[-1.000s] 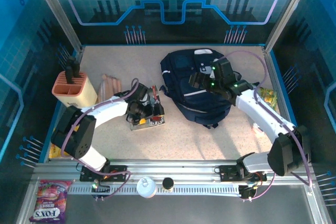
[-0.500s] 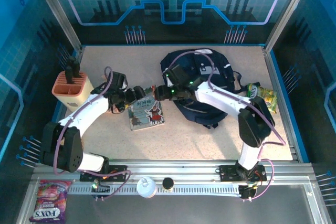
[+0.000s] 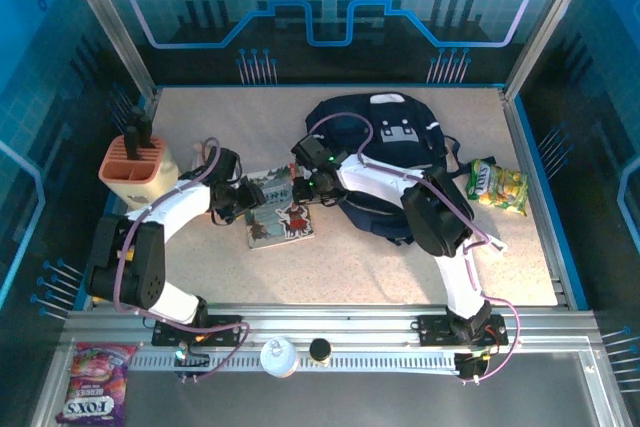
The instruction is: Pack the student bag
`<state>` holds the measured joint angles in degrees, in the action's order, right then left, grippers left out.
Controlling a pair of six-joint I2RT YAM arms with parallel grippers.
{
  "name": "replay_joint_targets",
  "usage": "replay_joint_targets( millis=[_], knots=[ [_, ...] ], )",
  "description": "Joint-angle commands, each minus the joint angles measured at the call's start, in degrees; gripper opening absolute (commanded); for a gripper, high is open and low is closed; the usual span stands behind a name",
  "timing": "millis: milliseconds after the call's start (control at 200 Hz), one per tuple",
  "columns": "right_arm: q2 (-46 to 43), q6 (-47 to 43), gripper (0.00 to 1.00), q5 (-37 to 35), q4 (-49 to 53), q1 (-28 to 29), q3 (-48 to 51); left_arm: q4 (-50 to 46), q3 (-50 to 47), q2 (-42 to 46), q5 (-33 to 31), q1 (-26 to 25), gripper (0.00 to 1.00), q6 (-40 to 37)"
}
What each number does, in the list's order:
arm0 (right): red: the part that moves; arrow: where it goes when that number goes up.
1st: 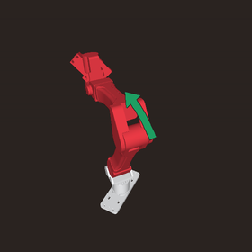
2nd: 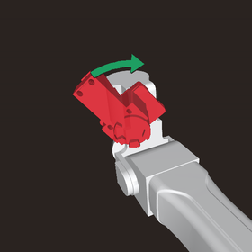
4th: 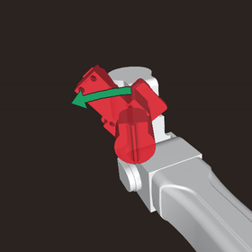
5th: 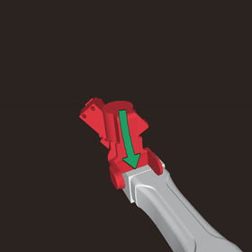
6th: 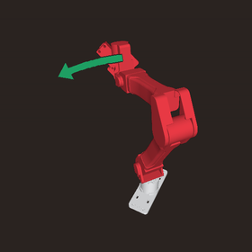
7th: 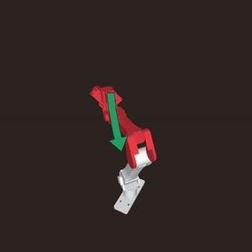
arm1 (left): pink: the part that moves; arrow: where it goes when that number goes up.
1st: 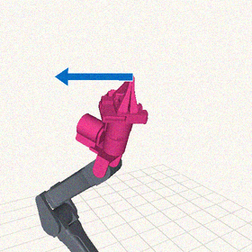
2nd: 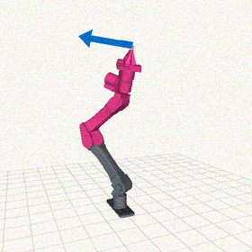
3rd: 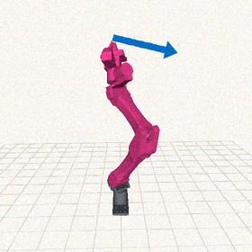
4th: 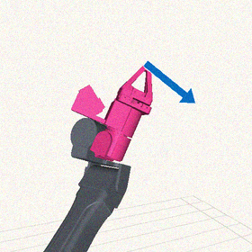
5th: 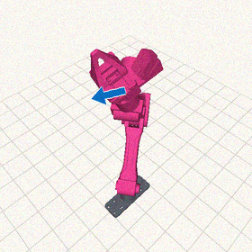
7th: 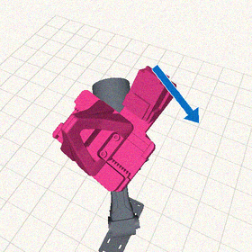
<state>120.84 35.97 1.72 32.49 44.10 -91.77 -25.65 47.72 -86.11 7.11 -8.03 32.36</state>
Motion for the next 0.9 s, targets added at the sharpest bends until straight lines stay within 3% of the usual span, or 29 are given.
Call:
replay_joint_targets(
  millis=[0, 470, 675, 895],
  knots=[
    [2.2, -0.8, 0.31, -1.7, 3.1, 0.4, -2.1, -1.5, 0.0, -2.1, -1.2, 0.3, 0.57, -2.6],
    [6.1, -1.5, 0.24, -1.4, 5.6, 0.4, -3.4, -2.0, 1.2, -7.2, -0.5, 0.3, 0.51, -3.9],
    [6.8, -1.5, 0.23, -0.7, 5.7, 0.4, -2.9, -1.5, 1.8, -6.8, 5.3, 0.3, 0.45, -3.2],
    [6.6, 0.5, 0.21, -0.7, 3.9, 0.3, 1.3, 0.8, 0.8, 0.2, 17.4, 0.2, 0.39, 0.5]
  ],
)
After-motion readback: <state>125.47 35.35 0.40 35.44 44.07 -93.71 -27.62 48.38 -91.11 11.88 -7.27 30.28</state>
